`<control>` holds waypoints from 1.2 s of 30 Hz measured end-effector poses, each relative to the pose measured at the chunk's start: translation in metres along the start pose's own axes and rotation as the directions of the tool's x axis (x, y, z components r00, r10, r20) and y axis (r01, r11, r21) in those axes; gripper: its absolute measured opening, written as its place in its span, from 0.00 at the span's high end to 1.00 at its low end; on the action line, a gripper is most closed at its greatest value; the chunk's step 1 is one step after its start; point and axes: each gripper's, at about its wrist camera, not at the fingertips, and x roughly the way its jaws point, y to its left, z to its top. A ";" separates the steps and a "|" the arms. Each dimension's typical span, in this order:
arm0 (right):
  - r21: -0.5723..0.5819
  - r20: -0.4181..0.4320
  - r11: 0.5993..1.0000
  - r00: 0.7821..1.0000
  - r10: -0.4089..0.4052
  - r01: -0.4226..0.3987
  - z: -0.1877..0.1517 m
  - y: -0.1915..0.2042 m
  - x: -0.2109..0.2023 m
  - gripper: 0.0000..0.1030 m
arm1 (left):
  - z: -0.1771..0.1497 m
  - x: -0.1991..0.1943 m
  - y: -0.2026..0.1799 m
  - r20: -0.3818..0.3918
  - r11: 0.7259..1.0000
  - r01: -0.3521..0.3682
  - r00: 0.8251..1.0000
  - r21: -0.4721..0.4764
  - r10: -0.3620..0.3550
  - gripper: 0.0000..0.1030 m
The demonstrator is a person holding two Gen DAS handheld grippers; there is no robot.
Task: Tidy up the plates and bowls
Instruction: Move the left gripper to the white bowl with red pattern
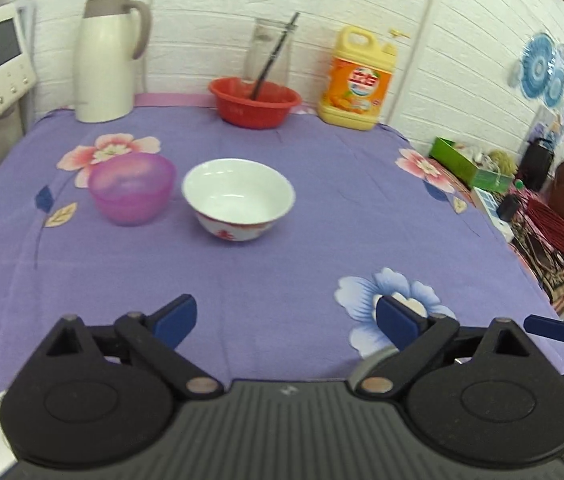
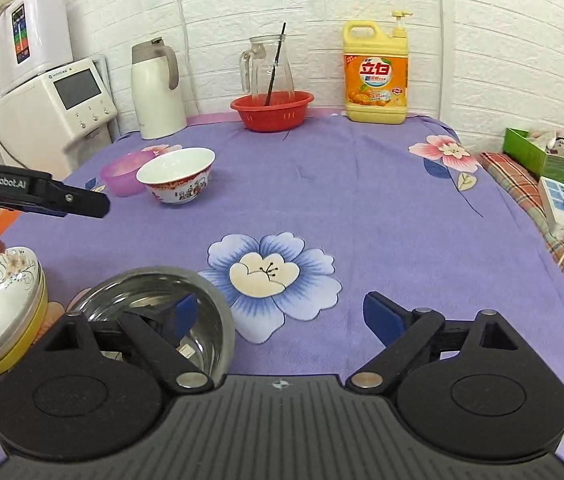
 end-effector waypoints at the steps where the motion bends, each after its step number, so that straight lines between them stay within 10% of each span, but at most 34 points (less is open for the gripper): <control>1: -0.007 0.000 1.000 1.000 0.004 -0.004 0.003 0.000 0.002 0.00 | 0.001 0.000 0.005 -0.003 1.000 -0.004 1.000 -0.013 0.004 0.07; 17: -0.140 0.086 0.988 0.993 0.085 -0.072 0.120 -0.003 0.074 0.00 | 0.055 0.060 0.042 -0.009 0.962 -0.011 1.000 -0.273 0.009 0.07; 28: -0.156 -0.115 0.953 0.963 0.244 -0.260 0.143 0.032 0.220 0.00 | 0.076 0.118 0.077 -0.065 0.907 -0.087 0.996 -0.413 0.066 0.07; 36: -0.199 -0.182 0.929 0.944 0.277 -0.311 0.140 0.044 0.247 0.00 | 0.078 0.142 0.080 -0.095 0.886 -0.105 0.993 -0.452 0.069 0.07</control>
